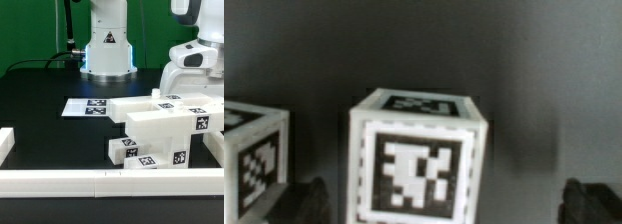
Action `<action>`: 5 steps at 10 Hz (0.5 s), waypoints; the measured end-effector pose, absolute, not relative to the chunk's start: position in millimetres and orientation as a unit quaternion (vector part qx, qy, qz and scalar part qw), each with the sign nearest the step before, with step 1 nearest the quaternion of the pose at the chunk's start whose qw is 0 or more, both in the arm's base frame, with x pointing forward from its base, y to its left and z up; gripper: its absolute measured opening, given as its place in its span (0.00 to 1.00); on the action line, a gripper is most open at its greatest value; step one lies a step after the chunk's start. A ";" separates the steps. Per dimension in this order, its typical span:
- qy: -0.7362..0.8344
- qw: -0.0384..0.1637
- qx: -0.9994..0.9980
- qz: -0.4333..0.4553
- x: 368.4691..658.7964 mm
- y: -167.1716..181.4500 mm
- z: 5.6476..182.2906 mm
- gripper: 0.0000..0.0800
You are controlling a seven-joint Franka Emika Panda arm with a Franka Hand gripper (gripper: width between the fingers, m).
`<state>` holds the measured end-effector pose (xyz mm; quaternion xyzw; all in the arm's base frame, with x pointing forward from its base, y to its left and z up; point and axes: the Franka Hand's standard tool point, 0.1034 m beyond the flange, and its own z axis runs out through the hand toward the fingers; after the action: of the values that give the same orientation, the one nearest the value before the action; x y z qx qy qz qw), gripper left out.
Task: Assemble chair
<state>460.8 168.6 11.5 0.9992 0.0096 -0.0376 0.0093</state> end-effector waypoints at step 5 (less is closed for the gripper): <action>0.010 0.013 0.999 -0.048 448.9 162.9 5.3 0.81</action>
Offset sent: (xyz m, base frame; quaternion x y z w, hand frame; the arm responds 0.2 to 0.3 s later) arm -0.0084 -0.0079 -0.0072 -0.0114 0.0018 -0.0083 0.9999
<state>448.9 162.9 5.3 0.9987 0.0104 -0.0475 0.0133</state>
